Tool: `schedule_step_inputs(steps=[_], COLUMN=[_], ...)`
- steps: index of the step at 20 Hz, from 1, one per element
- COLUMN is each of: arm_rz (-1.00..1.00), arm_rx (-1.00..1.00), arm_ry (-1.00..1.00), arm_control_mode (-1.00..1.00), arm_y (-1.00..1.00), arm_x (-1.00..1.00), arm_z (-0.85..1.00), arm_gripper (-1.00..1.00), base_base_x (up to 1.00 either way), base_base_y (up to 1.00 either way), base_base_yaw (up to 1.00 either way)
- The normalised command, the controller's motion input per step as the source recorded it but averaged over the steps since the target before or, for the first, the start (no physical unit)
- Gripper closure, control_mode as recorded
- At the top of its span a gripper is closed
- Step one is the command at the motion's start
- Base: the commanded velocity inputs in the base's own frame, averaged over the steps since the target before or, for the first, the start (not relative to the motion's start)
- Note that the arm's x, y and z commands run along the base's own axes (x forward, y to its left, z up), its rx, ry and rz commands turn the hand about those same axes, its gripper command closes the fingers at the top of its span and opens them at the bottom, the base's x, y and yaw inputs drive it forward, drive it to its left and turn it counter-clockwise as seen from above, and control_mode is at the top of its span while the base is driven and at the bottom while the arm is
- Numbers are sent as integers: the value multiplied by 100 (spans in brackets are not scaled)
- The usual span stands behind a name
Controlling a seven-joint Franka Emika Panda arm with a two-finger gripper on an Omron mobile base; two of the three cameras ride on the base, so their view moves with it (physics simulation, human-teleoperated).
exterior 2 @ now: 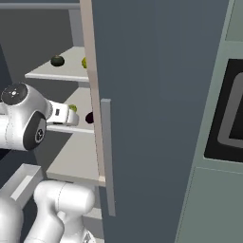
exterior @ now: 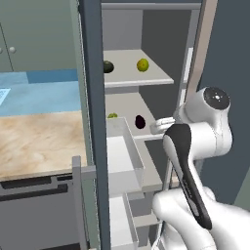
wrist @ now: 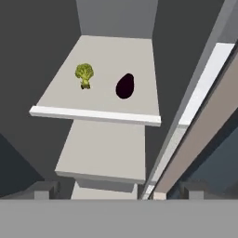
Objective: Take the broccoli and eggplant from the second highest rack and move them to the highest rack where the squash and pear are located, to maximize freezer space. Close the freezer door after rearranging.
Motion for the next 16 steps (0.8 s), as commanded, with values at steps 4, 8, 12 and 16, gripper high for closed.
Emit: schedule_step_inputs(steps=[4,8,12,16], arm_rz=[0,0,0,0], arm_rx=[0,0,0,0], arm_ry=[0,0,0,2], arm_control_mode=[-100,-100,-100,-100], arm_y=[0,3,5,6], arm_x=[61,58,52,52], arm_z=[-32,-16,-9,-12], arm_gripper=[-100,-100,-100,-100], base_base_x=[0,0,0,0], base_base_y=[0,0,0,0], base_base_yaw=[0,0,0,0])
